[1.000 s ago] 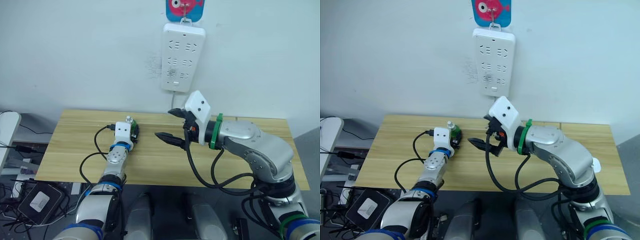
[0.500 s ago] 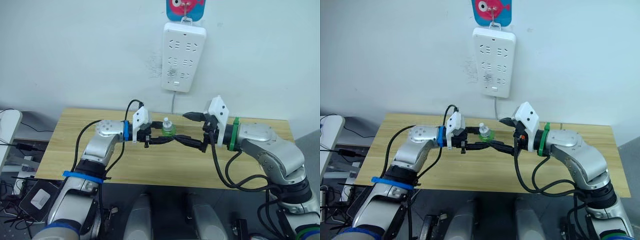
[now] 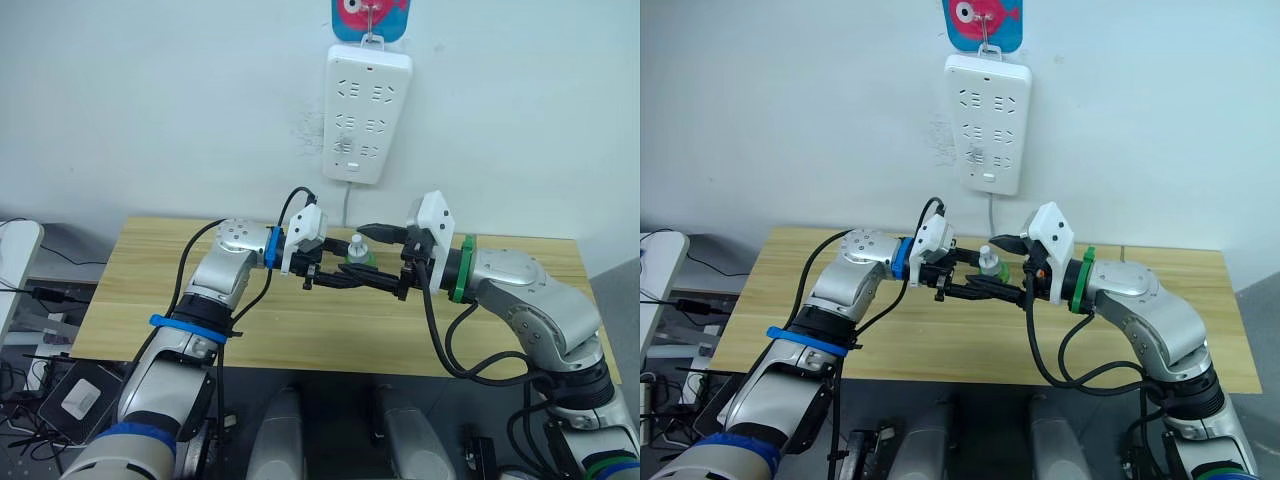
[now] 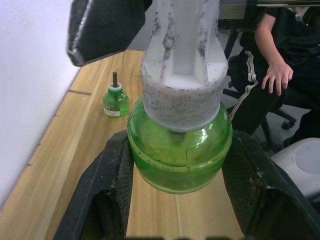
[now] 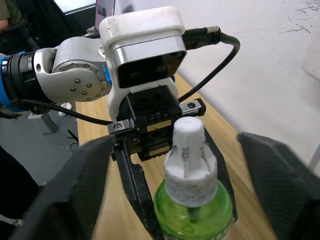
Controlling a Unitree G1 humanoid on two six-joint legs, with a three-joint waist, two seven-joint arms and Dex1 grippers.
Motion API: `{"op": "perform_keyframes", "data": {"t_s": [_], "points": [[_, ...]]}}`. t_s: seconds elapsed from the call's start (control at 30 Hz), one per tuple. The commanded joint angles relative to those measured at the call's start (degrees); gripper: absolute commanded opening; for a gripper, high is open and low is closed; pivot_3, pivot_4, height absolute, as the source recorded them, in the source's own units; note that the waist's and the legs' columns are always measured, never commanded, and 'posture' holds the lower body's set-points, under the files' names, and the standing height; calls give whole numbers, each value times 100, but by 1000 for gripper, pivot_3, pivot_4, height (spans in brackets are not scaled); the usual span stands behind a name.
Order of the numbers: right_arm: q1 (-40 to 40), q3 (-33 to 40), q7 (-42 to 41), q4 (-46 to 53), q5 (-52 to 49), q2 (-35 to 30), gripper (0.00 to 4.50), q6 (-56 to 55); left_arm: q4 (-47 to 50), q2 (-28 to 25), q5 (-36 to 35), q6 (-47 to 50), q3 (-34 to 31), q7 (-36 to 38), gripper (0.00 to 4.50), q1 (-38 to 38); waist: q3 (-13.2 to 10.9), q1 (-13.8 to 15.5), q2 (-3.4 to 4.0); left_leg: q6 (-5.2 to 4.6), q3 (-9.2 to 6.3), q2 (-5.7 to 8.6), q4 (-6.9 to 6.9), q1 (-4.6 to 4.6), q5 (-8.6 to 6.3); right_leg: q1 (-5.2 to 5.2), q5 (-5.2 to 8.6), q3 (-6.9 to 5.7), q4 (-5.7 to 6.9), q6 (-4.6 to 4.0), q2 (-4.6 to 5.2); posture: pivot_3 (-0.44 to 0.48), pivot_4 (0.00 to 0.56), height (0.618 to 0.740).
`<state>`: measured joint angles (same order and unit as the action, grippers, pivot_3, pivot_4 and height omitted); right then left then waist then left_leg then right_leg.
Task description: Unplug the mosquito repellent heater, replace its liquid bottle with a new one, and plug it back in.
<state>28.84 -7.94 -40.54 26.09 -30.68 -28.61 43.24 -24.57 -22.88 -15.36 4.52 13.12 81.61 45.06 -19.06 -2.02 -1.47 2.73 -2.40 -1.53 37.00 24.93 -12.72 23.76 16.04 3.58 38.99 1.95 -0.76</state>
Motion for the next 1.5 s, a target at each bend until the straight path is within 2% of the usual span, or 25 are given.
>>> {"op": "perform_keyframes", "data": {"t_s": [0.03,0.17,0.2,0.37,0.53,0.63,0.73,0.9,1.0,1.07,1.27,1.47,1.5], "points": [[-32,7,-200,48,5,-80,2561,-193,155,70,-79,36,-106,-43,2205,114,0,2,0,0,0,1,1,2,0,0,0,0,0,0,0,-30,264,740],[-17,-29,-333,-55,47,-146,1080,-324,332,35,-92,117,-93,7,2205,30,0,8,0,0,-1,0,1,1,0,0,0,0,2,-1,1,-6,265,740],[-9,-62,-400,-102,91,-181,996,-402,413,-2,-89,128,-83,29,2205,-28,0,10,0,0,-2,-1,1,1,0,0,-1,-2,3,-1,0,-1,265,740],[96,-49,-887,-382,-29,-245,998,-608,837,-142,-111,221,-58,84,2205,-272,0,13,0,0,-18,-1,1,1,1,0,-1,-1,6,-2,1,31,265,740],[631,-143,-2955,-980,-635,-574,998,-920,1652,-466,-249,306,111,534,2205,-697,1,32,1,1,-30,0,6,1,3,-3,-2,-3,7,-3,2,73,259,740],[1021,-433,-3745,-1482,-478,-652,998,-1154,2068,-685,-325,361,208,731,2205,-938,2,36,0,1,-37,0,7,-4,3,-9,-2,-9,8,-3,3,95,262,740],[1285,-583,-4143,-1889,-313,-662,998,-1354,2272,-841,-389,439,233,753,2205,-1060,2,57,0,4,-47,-4,7,-6,6,-11,-4,-16,11,-6,4,116,265,740],[1318,-522,-4256,-2175,-148,-777,2670,-1506,2189,-906,-360,414,126,515,2205,-1103,2,124,0,5,-51,0,9,-6,8,-15,-4,-23,10,-7,5,122,269,740],[1024,-342,-3950,-1915,-212,-864,3718,-1299,2018,-875,-325,336,22,237,2205,-1116,2,193,0,5,-53,0,10,-6,8,-15,-4,-25,9,-7,15,102,270,740],[649,-118,-3297,-1556,-193,-800,4417,-1100,1818,-818,-283,266,-102,-79,2205,-1160,2,214,0,5,-57,-1,9,-5,8,-15,-4,-34,9,-7,23,94,272,740],[-79,129,-1283,-499,134,-137,4471,-814,1643,-667,-259,233,-270,-556,2205,-1192,3,199,1,17,-66,0,12,-3,15,-16,-5,-89,15,-8,48,69,273,740],[-356,-179,-106,-73,520,537,4471,-689,1589,-496,-217,194,-177,-672,2205,-1184,7,187,1,39,-64,-3,8,-4,35,-18,-10,-110,29,-17,39,48,272,740],[-388,-192,-45,-33,527,573,4306,-673,1560,-473,-209,194,-176,-688,2205,-1156,7,186,1,40,-64,-2,8,-4,38,-17,-10,-110,34,-18,38,48,272,740]]}}
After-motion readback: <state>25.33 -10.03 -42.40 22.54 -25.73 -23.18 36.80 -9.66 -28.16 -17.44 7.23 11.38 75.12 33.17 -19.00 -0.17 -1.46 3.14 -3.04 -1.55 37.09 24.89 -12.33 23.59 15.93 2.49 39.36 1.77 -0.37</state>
